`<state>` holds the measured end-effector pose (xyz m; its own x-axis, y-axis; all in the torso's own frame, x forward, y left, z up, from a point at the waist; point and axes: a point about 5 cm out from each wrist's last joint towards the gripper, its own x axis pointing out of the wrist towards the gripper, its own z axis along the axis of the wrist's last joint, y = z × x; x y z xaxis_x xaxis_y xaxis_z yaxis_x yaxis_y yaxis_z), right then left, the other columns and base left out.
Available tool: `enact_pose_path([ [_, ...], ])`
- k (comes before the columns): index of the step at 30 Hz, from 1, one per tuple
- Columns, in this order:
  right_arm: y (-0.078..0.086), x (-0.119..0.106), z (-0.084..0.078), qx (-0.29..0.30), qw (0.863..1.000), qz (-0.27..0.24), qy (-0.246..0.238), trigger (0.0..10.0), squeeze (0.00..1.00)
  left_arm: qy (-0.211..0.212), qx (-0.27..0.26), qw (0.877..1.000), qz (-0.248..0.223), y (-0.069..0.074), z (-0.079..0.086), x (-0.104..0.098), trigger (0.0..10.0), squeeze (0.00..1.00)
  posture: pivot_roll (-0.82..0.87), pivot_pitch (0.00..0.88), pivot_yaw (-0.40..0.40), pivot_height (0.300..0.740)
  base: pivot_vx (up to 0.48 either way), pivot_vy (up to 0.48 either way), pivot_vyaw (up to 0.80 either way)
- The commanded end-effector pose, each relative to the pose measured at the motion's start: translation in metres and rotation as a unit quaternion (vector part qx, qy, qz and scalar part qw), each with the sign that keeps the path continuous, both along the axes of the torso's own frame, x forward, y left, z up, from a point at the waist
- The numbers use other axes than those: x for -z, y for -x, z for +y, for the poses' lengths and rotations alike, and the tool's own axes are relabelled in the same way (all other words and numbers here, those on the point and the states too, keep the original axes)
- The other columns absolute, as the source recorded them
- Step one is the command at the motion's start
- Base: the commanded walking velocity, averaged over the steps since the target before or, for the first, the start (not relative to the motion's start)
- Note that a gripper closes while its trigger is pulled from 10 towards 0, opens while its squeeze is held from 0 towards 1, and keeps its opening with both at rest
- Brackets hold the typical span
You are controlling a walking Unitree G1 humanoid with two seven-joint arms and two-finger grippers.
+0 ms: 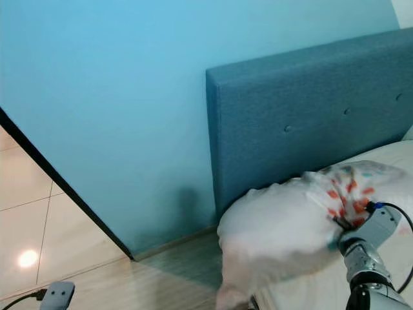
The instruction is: Clean up the room
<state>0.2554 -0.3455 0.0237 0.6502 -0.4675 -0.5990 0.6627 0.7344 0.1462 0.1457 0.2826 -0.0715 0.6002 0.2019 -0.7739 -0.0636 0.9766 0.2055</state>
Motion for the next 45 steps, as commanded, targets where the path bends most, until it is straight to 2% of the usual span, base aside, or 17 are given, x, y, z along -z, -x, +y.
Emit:
enact_pose_path([
  [1, 0.010, 0.013, 0.004, 0.009, 0.999, 0.033, -0.011, 10.0, 0.00, 0.008, 0.005, 1.000, 0.016, 0.007, -0.007, 0.005, 10.0, 0.00, 0.11, 0.157, 0.038, 0.740, 0.000, 0.000, 0.00],
  [4, 0.007, 0.010, 0.005, 0.007, 1.000, 0.014, -0.013, 10.0, 0.00, 0.010, 0.004, 1.000, 0.016, 0.006, -0.008, 0.006, 10.0, 0.00, 0.11, 0.156, 0.039, 0.740, 0.000, 0.000, 0.00],
  [8, -0.007, -0.004, 0.005, -0.014, 0.999, -0.043, 0.000, 10.0, 0.00, 0.016, -0.006, 1.000, 0.014, 0.007, -0.006, 0.006, 10.0, 0.00, 0.11, 0.146, 0.035, 0.720, 0.000, 0.000, 0.00],
  [14, -0.010, -0.010, 0.000, -0.004, 0.999, -0.045, 0.016, 10.0, 0.00, 0.021, -0.015, 1.000, 0.012, 0.007, -0.004, 0.005, 10.0, 0.00, 0.10, 0.137, 0.031, 0.700, 0.000, 0.000, 0.00],
  [16, -0.009, -0.011, -0.003, 0.001, 0.999, -0.027, 0.030, 10.0, 0.00, 0.025, -0.016, 1.000, 0.010, 0.006, -0.005, 0.005, 10.0, 0.00, 0.09, 0.131, 0.028, 0.690, 0.000, 0.000, 0.00],
  [19, 0.004, -0.006, -0.012, 0.029, 0.998, 0.022, 0.046, 10.0, 0.00, 0.033, -0.018, 0.999, 0.009, 0.003, -0.008, 0.005, 10.0, 0.00, 0.09, 0.122, 0.021, 0.675, 0.000, 0.000, 0.00],
  [22, 0.013, -0.001, -0.015, 0.042, 0.997, 0.043, 0.049, 10.0, 0.00, 0.042, -0.020, 0.999, 0.007, 0.002, -0.011, 0.006, 10.0, 0.00, 0.08, 0.118, 0.017, 0.660, 0.000, 0.000, 0.00],
  [26, 0.018, 0.003, -0.016, 0.040, 0.996, 0.056, 0.054, 10.0, 0.00, 0.060, -0.026, 0.998, 0.001, 0.001, -0.014, 0.006, 10.0, 0.00, 0.08, 0.112, 0.015, 0.650, 0.000, 0.000, 0.00],
  [29, 0.029, 0.014, -0.014, 0.037, 0.995, 0.081, 0.052, 10.0, 0.00, 0.109, -0.053, 0.992, -0.027, -0.006, -0.017, 0.004, 10.0, 0.00, 0.08, 0.100, 0.010, 0.635, 0.000, 0.000, 0.00],
  [33, 0.031, 0.016, -0.013, 0.037, 0.994, 0.086, 0.049, 10.0, 0.00, 0.118, -0.064, 0.990, -0.039, -0.010, -0.016, 0.002, 10.0, 0.00, 0.08, 0.098, 0.010, 0.630, 0.000, 0.000, 0.00],
  [34, 0.032, 0.020, -0.009, 0.035, 0.994, 0.090, 0.043, 10.0, 0.00, 0.118, -0.096, 0.986, -0.071, -0.023, -0.007, -0.007, 10.0, 0.00, 0.07, 0.091, 0.008, 0.620, 0.000, 0.000, 0.00],
  [36, 0.032, 0.021, -0.007, 0.033, 0.995, 0.090, 0.041, 10.0, 0.00, 0.117, -0.106, 0.984, -0.082, -0.028, -0.003, -0.011, 10.0, 0.00, 0.07, 0.091, 0.008, 0.615, 0.000, 0.000, 0.00],
  [38, 0.028, 0.021, -0.003, 0.026, 0.996, 0.083, 0.037, 10.0, 0.00, 0.111, -0.121, 0.980, -0.115, -0.042, 0.004, -0.021, 10.0, 0.00, 0.07, 0.091, 0.009, 0.605, 0.000, 0.000, 0.00],
  [40, 0.025, 0.021, -0.001, 0.020, 0.996, 0.080, 0.036, 10.0, 0.00, 0.107, -0.125, 0.975, -0.152, -0.059, 0.009, -0.034, 10.0, 0.00, 0.07, 0.090, 0.008, 0.595, 0.000, 0.000, 0.00],
  [42, 0.024, 0.020, -0.001, 0.019, 0.996, 0.077, 0.035, 10.0, 0.00, 0.106, -0.125, 0.971, -0.173, -0.068, 0.011, -0.041, 10.0, 0.00, 0.07, 0.091, 0.006, 0.585, 0.000, 0.000, 0.00],
  [43, 0.024, 0.020, -0.001, 0.019, 0.996, 0.077, 0.035, 10.0, 0.00, 0.106, -0.125, 0.971, -0.173, -0.068, 0.011, -0.041, 10.0, 0.00, 0.07, 0.091, 0.006, 0.585, 0.000, 0.000, 0.00],
  [45, 0.023, 0.019, -0.001, 0.019, 0.996, 0.076, 0.035, 10.0, 0.00, 0.106, -0.123, 0.965, -0.207, -0.083, 0.013, -0.053, 10.0, 0.00, 0.07, 0.091, 0.005, 0.575, 0.000, 0.000, 0.00],
])
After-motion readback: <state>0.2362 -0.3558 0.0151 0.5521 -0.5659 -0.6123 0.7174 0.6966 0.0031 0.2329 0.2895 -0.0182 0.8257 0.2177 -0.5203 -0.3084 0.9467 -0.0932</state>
